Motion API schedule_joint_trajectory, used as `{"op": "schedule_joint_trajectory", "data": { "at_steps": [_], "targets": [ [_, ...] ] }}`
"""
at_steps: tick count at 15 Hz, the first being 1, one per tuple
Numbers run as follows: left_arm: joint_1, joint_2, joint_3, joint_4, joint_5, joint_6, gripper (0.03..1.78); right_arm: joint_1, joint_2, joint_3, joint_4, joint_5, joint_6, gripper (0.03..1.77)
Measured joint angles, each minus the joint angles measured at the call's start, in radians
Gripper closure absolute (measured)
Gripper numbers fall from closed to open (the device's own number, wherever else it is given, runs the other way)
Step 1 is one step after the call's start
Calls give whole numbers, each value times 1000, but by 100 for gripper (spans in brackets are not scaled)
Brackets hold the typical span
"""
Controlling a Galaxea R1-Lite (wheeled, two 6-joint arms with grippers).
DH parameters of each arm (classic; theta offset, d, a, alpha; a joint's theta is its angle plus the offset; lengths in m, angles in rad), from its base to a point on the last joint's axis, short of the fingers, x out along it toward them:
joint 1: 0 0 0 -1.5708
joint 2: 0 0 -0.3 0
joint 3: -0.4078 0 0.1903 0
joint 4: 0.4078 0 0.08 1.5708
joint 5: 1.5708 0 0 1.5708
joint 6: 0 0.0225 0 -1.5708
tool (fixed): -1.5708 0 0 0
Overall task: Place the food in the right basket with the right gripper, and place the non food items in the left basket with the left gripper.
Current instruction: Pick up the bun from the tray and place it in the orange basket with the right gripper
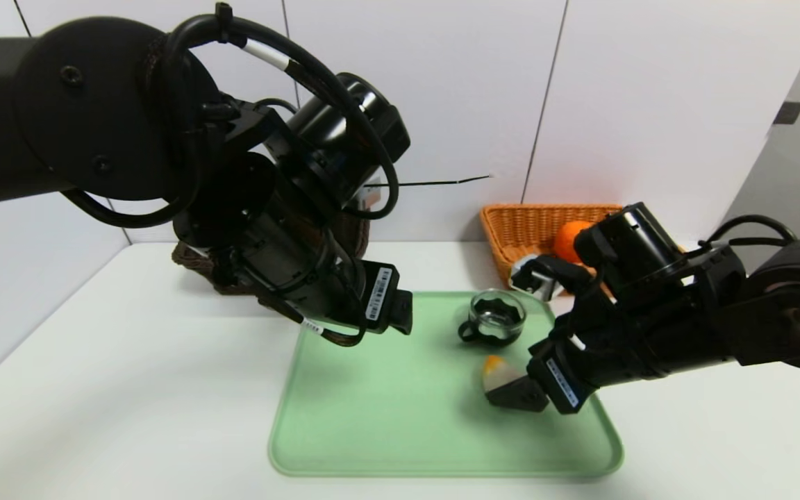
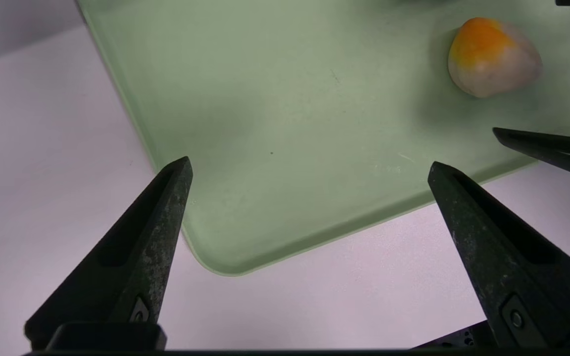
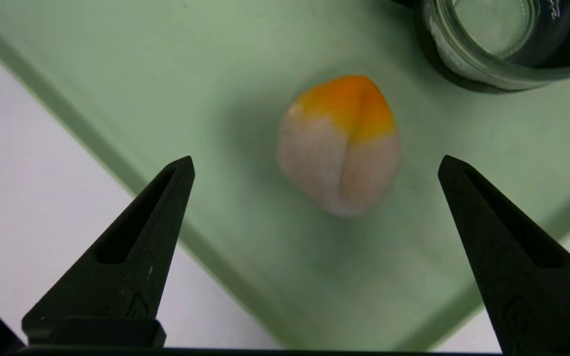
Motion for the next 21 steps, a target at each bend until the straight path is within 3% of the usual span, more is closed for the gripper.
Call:
{"op": "schedule_joint_trajectory", "data": {
  "at_steps": [3, 6, 10, 11, 12, 16, 21],
  "targets": [
    [-3, 2, 1, 0, 1, 1, 12, 6, 29, 10, -10, -3, 0, 13],
    [-5, 6, 1, 0, 1, 1, 12, 6, 47, 12, -11, -4, 0, 64],
    [-8, 8, 1, -1, 1, 1, 12, 11, 53, 13, -11, -7, 0, 108],
    [-8, 8, 1, -1, 1, 1, 12, 12, 53, 12, -11, -7, 0, 148],
    [-9, 8, 0, -1, 2, 1, 12, 11, 51, 12, -10, -7, 0, 173],
    [-9, 6, 0, -1, 3, 1, 12, 2, 13, 10, -10, -5, 3, 174],
    [-8, -1, 0, -1, 3, 1, 12, -34, -162, -7, -9, -5, 4, 175]
  ]
}}
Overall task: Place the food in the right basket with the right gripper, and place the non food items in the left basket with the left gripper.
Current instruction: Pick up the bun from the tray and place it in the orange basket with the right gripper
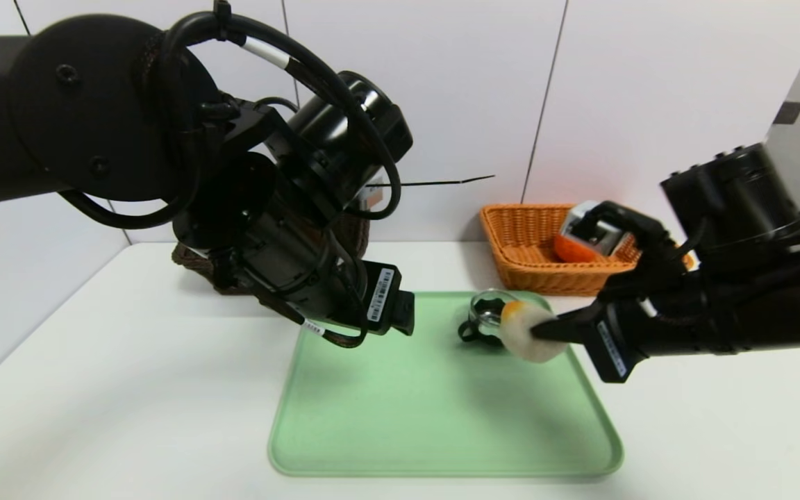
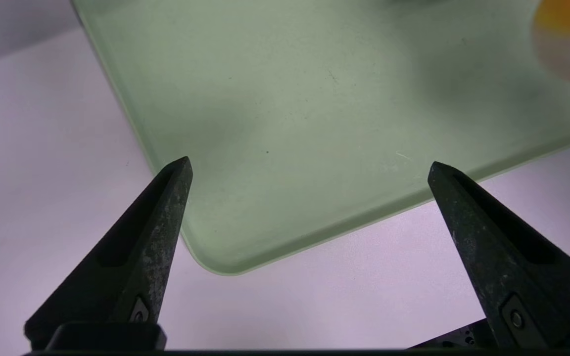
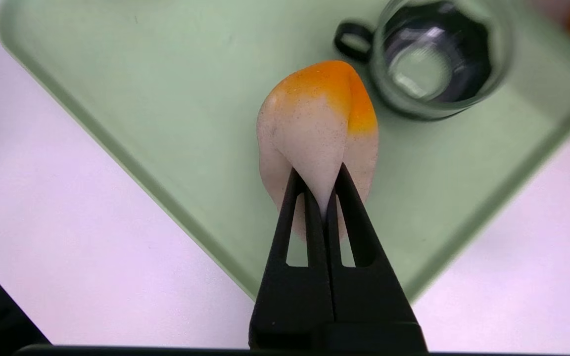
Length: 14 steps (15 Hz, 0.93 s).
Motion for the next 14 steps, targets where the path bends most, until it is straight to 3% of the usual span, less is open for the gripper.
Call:
{"op": "schedule_joint_trajectory", "data": {
  "at_steps": [4, 7, 14],
  "targets": [
    [1, -6, 0, 0, -2, 1, 12, -104, -158, -55, -15, 0, -9, 175],
    [1, -7, -1, 0, -1, 2, 12, -202, -206, -71, -99, -4, -13, 175],
    [0, -10, -4, 1, -2, 5, 12, -351, -93, -60, -290, -36, -20, 175]
  ]
}}
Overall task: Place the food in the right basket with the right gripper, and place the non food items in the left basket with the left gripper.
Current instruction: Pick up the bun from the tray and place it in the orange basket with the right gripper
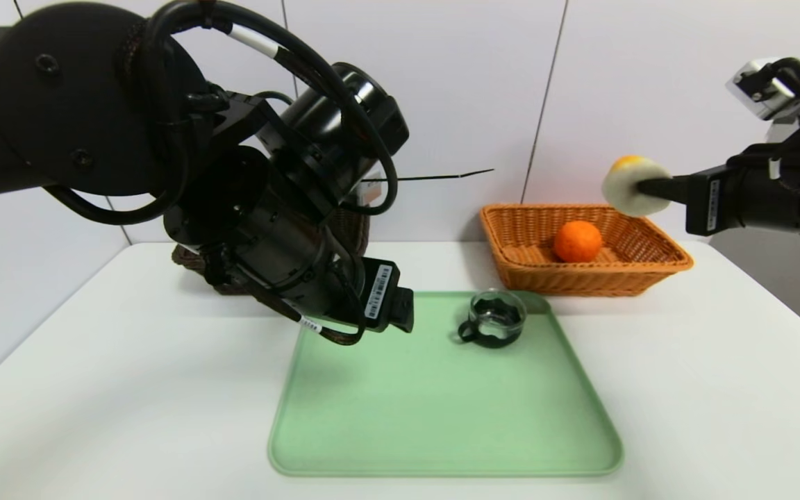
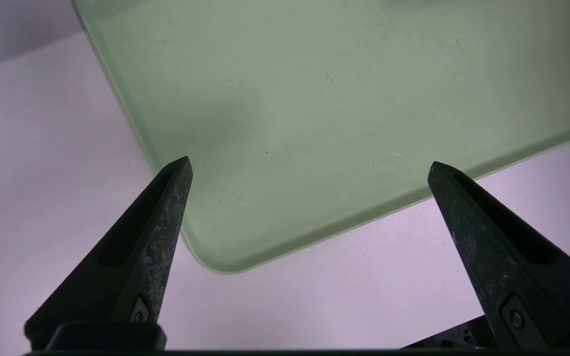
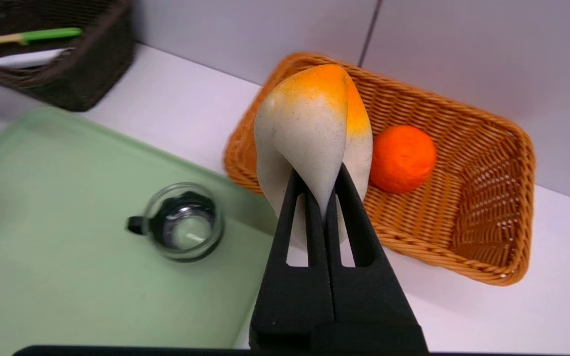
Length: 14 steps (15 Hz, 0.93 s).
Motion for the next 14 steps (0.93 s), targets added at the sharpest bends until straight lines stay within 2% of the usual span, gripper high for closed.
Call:
{"op": "schedule_joint_trajectory", "data": {
  "at_steps": [3, 5, 9, 12, 13, 14],
  "targets": [
    [0, -4, 7, 0, 0, -2, 12, -29, 117, 2, -87, -52, 1, 175],
    [0, -6, 12, 0, 0, -3, 12, -53, 194, 0, -152, -58, 4, 175],
    [-1, -10, 22, 0, 0, -8, 12, -76, 343, -35, -236, -54, 6, 175],
    [-1, -13, 33, 0, 1, -10, 12, -80, 403, -65, -230, -19, 1, 175],
    [-1, -13, 33, 0, 1, -10, 12, -80, 417, -77, -228, -16, 2, 172],
    [0, -13, 34, 0, 1, -10, 12, -80, 430, -86, -227, -15, 1, 152]
  ]
}}
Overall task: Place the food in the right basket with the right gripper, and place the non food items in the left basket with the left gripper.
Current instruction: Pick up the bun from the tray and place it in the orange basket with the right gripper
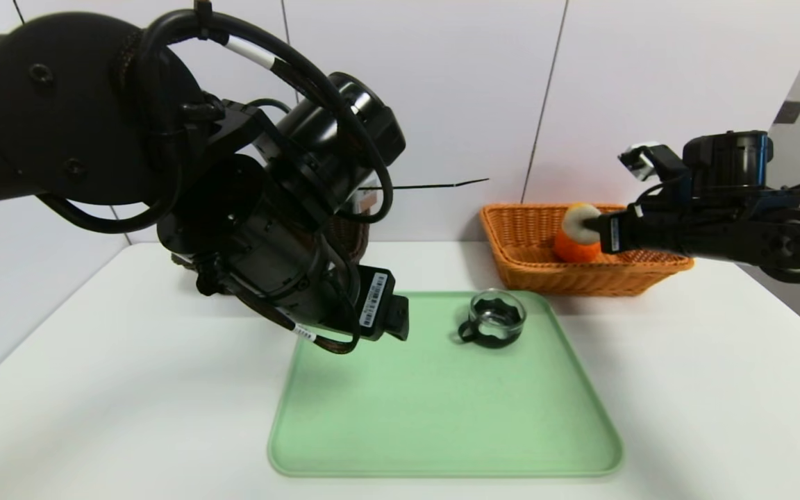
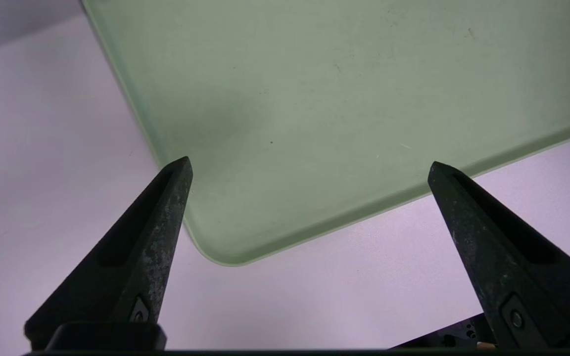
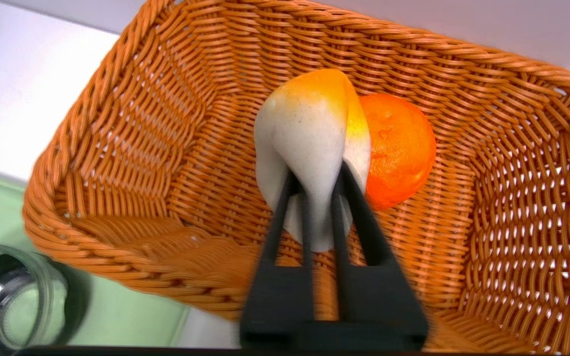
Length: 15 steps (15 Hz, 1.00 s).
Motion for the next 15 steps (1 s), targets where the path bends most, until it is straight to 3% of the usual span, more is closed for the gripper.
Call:
{"op": "schedule_joint_trajectory", "data": {
  "at_steps": [4, 7, 15],
  "targets": [
    [0, 0, -1, -1, 0, 0, 12, 4, 27, -22, 8, 1, 1, 94],
    [0, 0, -2, -1, 0, 1, 12, 4, 27, -47, 53, 5, 2, 67],
    [0, -8, -6, -1, -1, 5, 12, -4, 3, -118, 146, 5, 17, 30]
  ]
}}
